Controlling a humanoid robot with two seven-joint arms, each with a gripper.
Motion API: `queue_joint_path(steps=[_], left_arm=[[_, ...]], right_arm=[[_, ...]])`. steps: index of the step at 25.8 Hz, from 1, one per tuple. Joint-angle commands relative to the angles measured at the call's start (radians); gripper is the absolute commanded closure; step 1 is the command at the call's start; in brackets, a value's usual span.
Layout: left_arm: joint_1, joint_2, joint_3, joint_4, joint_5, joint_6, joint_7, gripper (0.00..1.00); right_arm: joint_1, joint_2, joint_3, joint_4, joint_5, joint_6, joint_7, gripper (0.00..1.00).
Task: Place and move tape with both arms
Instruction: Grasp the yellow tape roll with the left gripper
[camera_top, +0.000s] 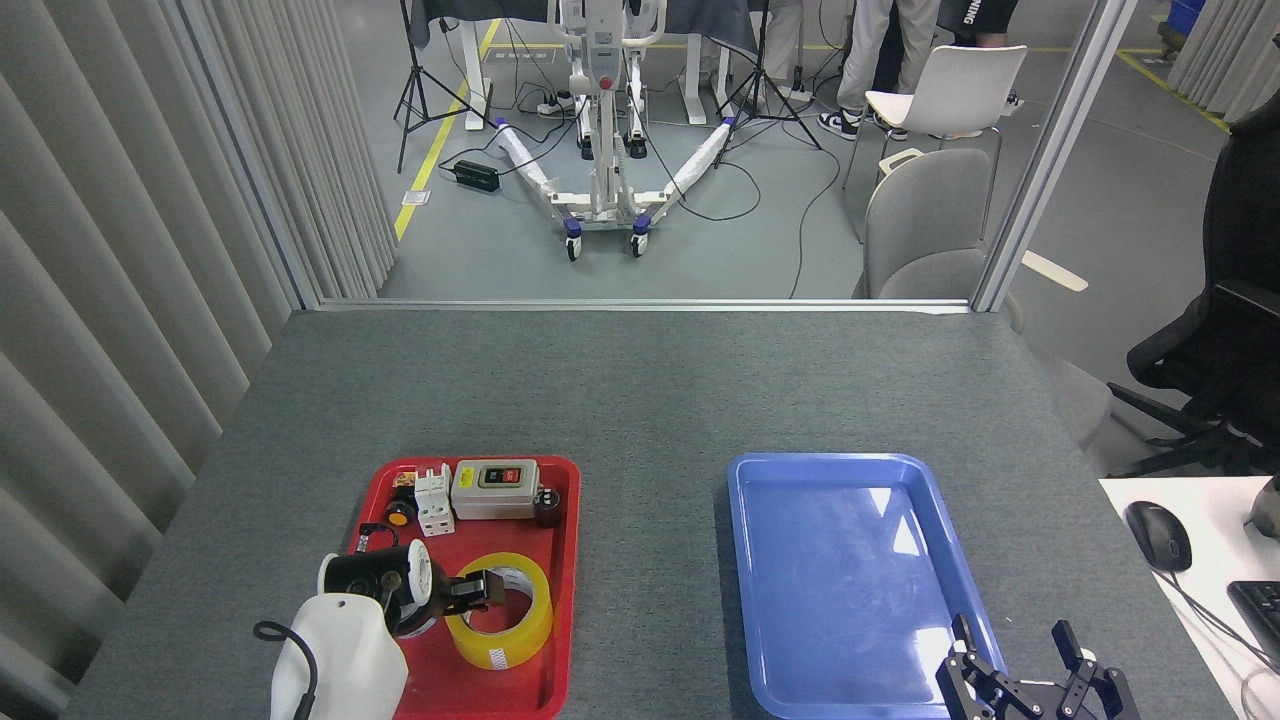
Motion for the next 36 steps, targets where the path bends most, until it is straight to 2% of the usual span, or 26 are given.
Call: queue_joint_path(steps=[1,13,15,20,22,24,25,27,36], left_arm=[[0.000,-0.004,-0.002,0.012,0.000,-0.006,0.001,0.01],[-0.011,-0.019,-0.025,0.066,0.000,0.008,0.061,0.02],[-0.011,-0.019,-0.025,0.077,-0.003,0.008,0.070,0.08],[-0.011,-0.012,-0.025,0.078,-0.003,0.002,0.084,0.13],[-0.011,-0.009,-0.025,0.081,-0.004,0.000,0.089,0.17],[-0.011,-0.007,-0.025,0.083,-0.009,-0.001,0.094,0.30],[-0.011,-0.006,-0.026,0.083,-0.012,-0.003,0.095,0.33],[-0.009,-0.002,-0.026,0.083,-0.012,-0.004,0.095,0.47],[-0.006,0.010,-0.025,0.081,-0.012,-0.010,0.097,0.49]], right_arm=[[0.001,0.005,0.001,0.000,0.001,0.000,0.000,0.00],[0.002,0.019,0.003,0.000,0.024,0.000,0.002,0.00],[0.002,0.022,0.003,0.000,0.025,0.000,0.002,0.00],[0.001,0.023,0.003,-0.001,0.025,0.000,0.002,0.00],[0.001,0.023,0.003,-0.001,0.030,0.000,0.002,0.01],[0.001,0.023,0.003,-0.003,0.036,0.000,-0.001,0.01],[0.001,0.022,0.003,-0.004,0.036,0.000,-0.003,0.01],[0.001,0.020,0.005,-0.004,0.036,0.003,-0.016,0.01],[-0.002,0.005,0.064,-0.010,0.036,0.058,-0.044,0.01]])
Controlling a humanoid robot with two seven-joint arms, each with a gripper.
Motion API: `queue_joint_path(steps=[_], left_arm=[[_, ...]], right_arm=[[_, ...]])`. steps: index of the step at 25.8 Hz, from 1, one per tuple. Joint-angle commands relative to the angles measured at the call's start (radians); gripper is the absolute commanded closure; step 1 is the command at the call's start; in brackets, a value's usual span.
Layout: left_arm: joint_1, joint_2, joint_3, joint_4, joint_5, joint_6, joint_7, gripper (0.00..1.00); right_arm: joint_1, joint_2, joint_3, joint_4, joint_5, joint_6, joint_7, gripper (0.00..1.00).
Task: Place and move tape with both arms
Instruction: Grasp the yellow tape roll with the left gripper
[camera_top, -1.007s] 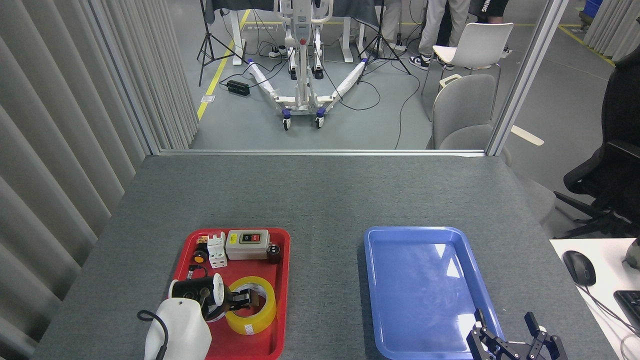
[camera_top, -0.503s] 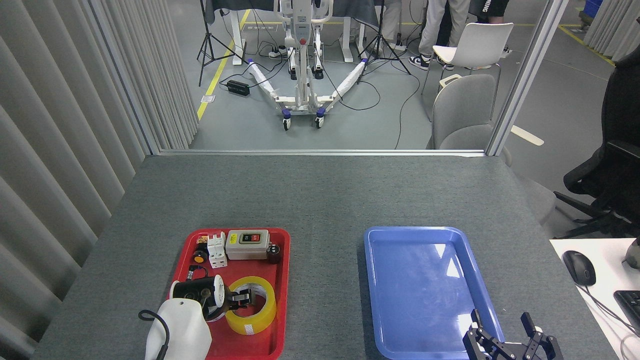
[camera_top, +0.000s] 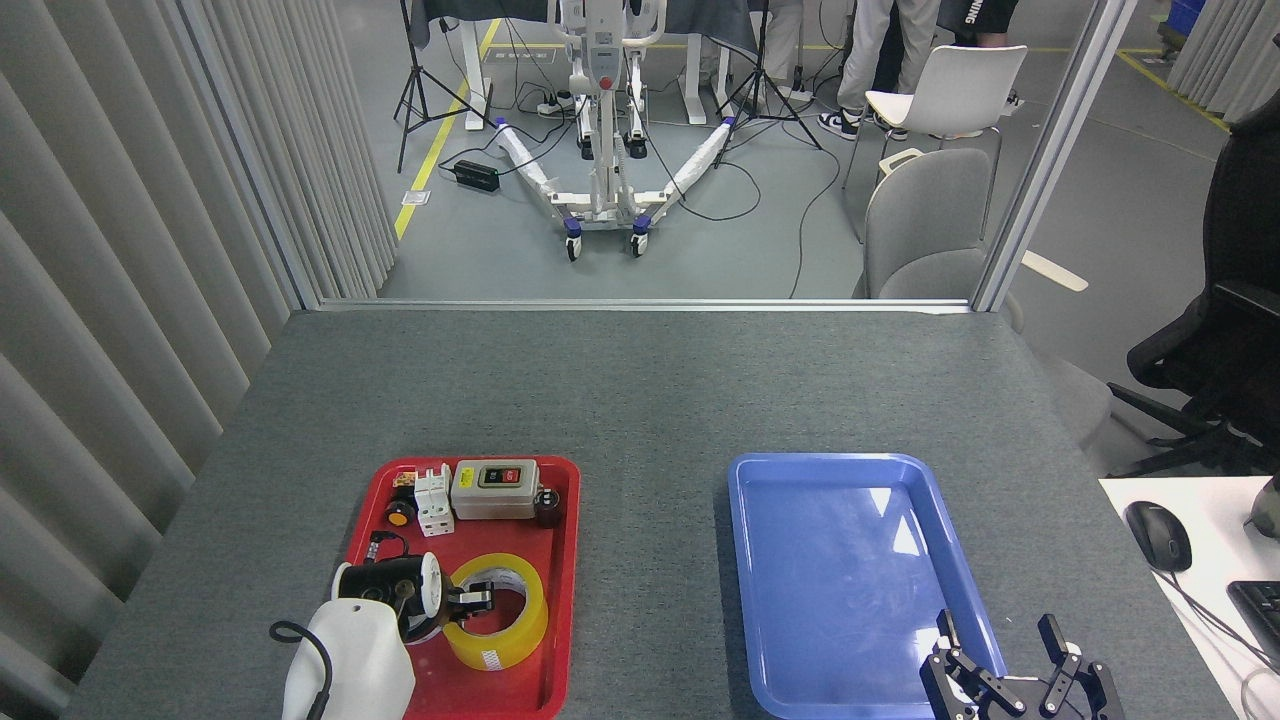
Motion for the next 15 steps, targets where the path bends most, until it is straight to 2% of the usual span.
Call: queue_joint_path(steps=[1,6,12,15], left_arm=[[0.002,0.006,0.001,0.000,0.000,-0.012,0.001,0.49],[0.002,0.027,0.004,-0.005,-0.003,-0.041,0.018,0.50],[0.005,0.029,0.015,-0.019,0.001,-0.043,0.036,0.71],[0.007,0.021,0.046,-0.031,0.015,-0.041,0.039,0.79]], right_arm=[[-0.001,-0.004,0.027,-0.003,0.000,0.025,-0.011,0.01],[0.001,-0.016,0.032,-0.003,0.000,0.028,-0.017,0.01],[-0.027,-0.068,0.176,-0.010,0.000,0.146,-0.060,0.01],[-0.027,-0.071,0.186,-0.009,-0.002,0.151,-0.060,0.01]])
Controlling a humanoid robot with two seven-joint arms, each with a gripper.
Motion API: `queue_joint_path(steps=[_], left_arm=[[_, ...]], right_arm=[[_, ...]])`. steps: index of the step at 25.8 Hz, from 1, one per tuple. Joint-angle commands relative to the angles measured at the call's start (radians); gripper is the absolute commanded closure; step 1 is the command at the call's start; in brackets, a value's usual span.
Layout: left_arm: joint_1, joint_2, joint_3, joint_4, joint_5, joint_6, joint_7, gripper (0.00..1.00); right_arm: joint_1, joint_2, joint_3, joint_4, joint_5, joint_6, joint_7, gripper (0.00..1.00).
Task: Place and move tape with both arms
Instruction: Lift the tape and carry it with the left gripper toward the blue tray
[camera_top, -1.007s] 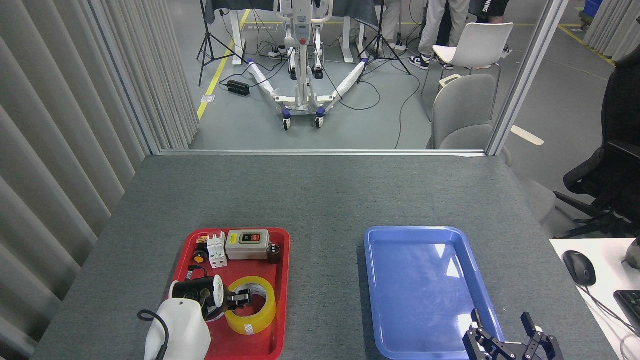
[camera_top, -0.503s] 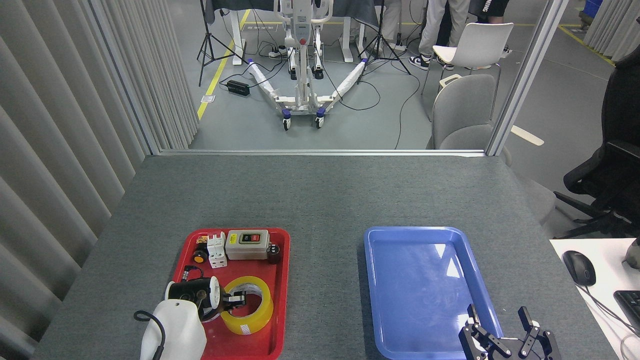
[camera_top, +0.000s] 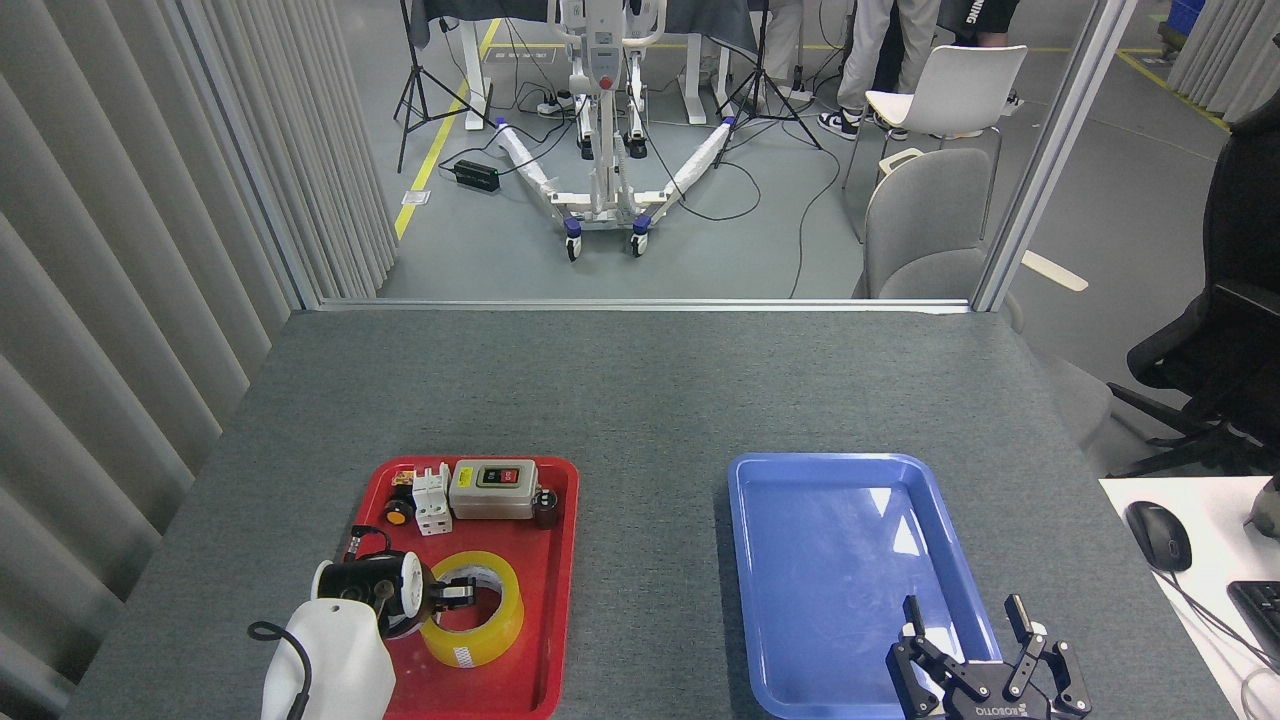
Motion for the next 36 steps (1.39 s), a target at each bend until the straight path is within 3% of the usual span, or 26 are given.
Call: queue_joint_path(steps=[1,5,11,14,19,24,26,30,32,36], left_arm=[[0.002,-0.011,0.031,-0.011,0.011,0.007,0.007,0.83],[0.008,-0.018,0.042,-0.018,0.076,0.028,0.007,0.96],[0.058,-0.031,0.112,-0.137,0.299,0.123,0.024,1.00],[0.106,-0.035,0.172,-0.217,0.491,0.082,0.038,1.00],[0.199,-0.089,0.231,-0.304,0.777,-0.088,0.032,1.00],[0.252,-0.166,0.211,-0.361,0.965,-0.090,0.012,1.00],[0.265,-0.166,0.155,-0.370,1.025,-0.087,0.015,1.00],[0.288,-0.166,0.091,-0.381,1.048,0.004,0.041,1.00],[0.314,-0.163,0.060,-0.387,1.106,0.051,0.041,1.00],[0.356,-0.159,0.045,-0.393,1.224,0.068,0.039,1.00]], right_arm=[[-0.002,-0.009,0.027,0.000,-0.001,0.020,-0.010,0.01],[0.005,-0.007,0.027,0.000,-0.001,0.014,-0.010,0.01],[0.000,-0.009,0.021,0.000,0.001,-0.017,-0.010,0.01],[-0.002,-0.007,0.021,0.000,0.001,-0.023,-0.010,0.01],[0.003,-0.013,0.026,0.000,0.001,-0.035,-0.038,0.01],[-0.003,-0.085,0.046,-0.002,-0.010,-0.074,-0.125,0.01],[-0.005,-0.144,0.092,-0.005,-0.045,-0.120,-0.131,0.01],[-0.026,-0.211,0.133,-0.017,-0.192,-0.244,-0.117,0.01],[-0.032,-0.214,0.121,-0.030,-0.268,-0.362,-0.091,0.01],[-0.032,-0.177,0.006,-0.050,-0.366,-0.551,0.102,0.01]])
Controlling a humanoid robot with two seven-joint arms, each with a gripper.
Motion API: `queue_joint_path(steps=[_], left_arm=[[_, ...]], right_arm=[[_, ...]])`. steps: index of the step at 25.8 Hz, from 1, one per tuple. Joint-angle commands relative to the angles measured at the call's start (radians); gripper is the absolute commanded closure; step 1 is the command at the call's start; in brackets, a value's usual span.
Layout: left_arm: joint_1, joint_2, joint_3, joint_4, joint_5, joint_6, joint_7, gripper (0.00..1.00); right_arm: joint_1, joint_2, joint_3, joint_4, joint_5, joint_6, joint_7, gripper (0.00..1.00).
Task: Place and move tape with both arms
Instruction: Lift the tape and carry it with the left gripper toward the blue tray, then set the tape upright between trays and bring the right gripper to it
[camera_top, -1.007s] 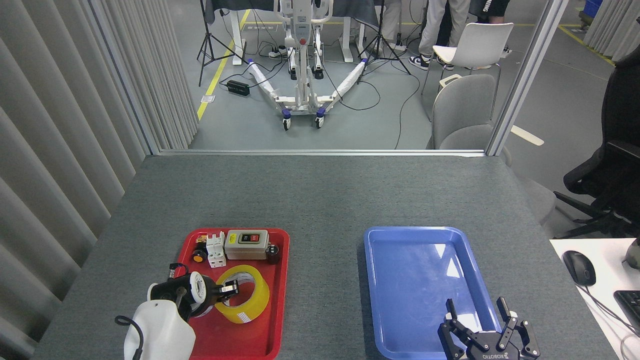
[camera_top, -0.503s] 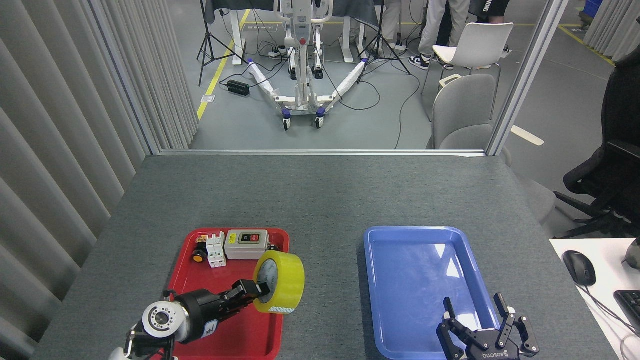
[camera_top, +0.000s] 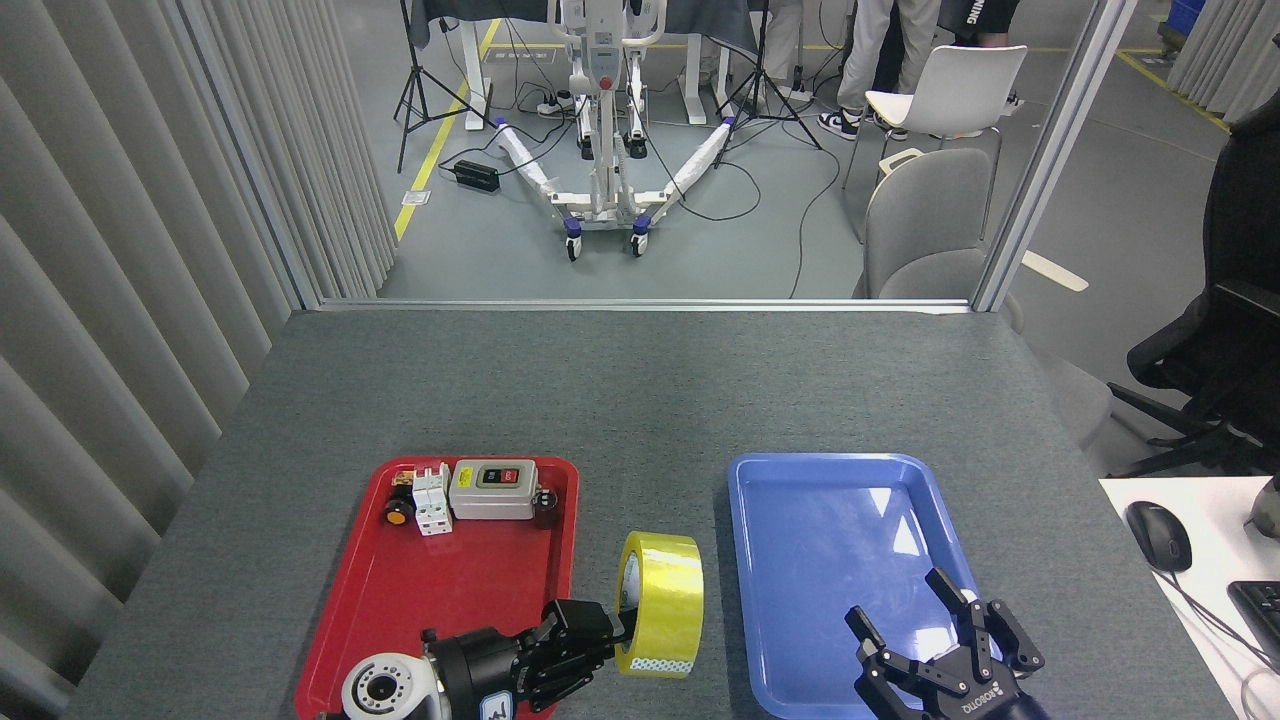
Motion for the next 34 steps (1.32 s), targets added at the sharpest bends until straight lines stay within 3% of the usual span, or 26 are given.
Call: queue_joint_path(steps=[1,4,7,11,15,20,25,30,34], left_arm=[[0.032,0.002,-0.017,-0.007,0.090,0.018,-0.002,1.00],[0.038,0.004,-0.017,-0.021,0.168,0.018,-0.006,1.00],[0.050,0.004,-0.022,-0.024,0.248,0.003,-0.018,1.00],[0.059,0.005,-0.054,-0.021,0.319,-0.095,-0.107,1.00],[0.079,0.005,-0.097,-0.018,0.333,-0.168,-0.129,1.00],[0.082,0.005,-0.105,0.013,0.333,-0.178,-0.127,1.00],[0.082,0.004,-0.098,0.041,0.331,-0.183,-0.120,1.00],[0.075,0.004,-0.094,0.050,0.330,-0.183,-0.118,1.00],[0.073,0.004,-0.092,0.050,0.330,-0.184,-0.120,1.00]], right_arm=[[0.000,0.048,-0.110,-0.012,-0.120,-0.200,0.179,0.01],[0.001,0.114,-0.208,-0.003,-0.281,-0.395,0.394,0.00],[-0.002,0.165,-0.228,-0.002,-0.411,-0.426,0.655,0.00],[-0.043,0.234,-0.228,0.000,-0.487,-0.426,0.864,0.00],[-0.094,0.269,-0.228,0.000,-0.500,-0.426,0.894,0.00],[-0.098,0.248,-0.216,-0.019,-0.514,-0.426,0.891,0.00],[-0.066,0.111,-0.219,-0.015,-0.714,-0.426,0.887,0.00],[-0.063,0.111,-0.202,-0.023,-0.723,-0.426,0.885,0.01],[-0.075,0.114,-0.118,-0.049,-0.720,-0.426,0.885,0.01]])
